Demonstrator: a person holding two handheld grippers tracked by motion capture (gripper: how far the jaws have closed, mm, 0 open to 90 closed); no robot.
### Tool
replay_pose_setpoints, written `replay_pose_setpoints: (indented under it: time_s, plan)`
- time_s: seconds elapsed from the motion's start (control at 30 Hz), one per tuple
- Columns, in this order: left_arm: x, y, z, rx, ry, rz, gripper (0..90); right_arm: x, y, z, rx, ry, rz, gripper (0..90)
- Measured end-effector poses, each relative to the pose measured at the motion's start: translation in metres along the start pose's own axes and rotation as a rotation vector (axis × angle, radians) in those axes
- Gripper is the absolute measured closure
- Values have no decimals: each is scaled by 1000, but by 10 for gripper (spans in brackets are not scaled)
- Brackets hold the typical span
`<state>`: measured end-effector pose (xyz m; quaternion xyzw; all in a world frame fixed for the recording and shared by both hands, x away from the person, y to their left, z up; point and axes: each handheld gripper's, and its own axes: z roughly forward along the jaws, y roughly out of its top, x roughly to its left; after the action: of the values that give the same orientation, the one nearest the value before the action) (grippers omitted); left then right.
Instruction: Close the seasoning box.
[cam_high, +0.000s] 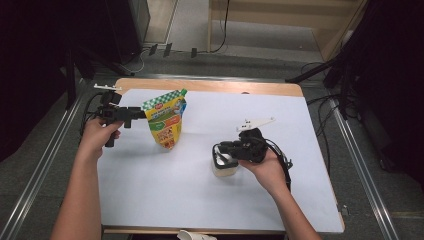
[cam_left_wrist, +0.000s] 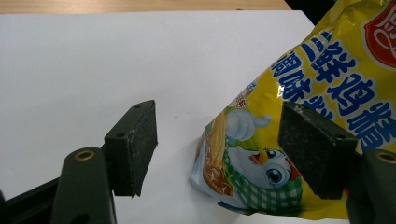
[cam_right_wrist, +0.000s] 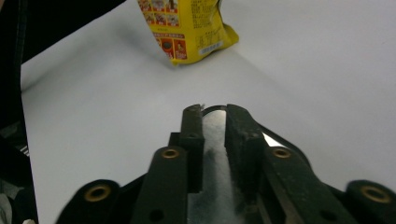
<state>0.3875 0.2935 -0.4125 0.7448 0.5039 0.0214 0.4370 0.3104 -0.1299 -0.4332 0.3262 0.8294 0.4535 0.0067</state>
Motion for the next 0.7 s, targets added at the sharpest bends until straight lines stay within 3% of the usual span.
replay_pose_setpoints:
  time_s: [0.2,0.4,0.7]
  plan:
    - [0,0,1,2,2,2,292,-11,2,-15,-46,-10,19,634]
    - [-1,0,2,-2,9,6,291,-25,0,-29,-94,-55,32,540]
    - [-1,-1,3,7,8,8,291,-45,-9,-43,-140,-126,36,500]
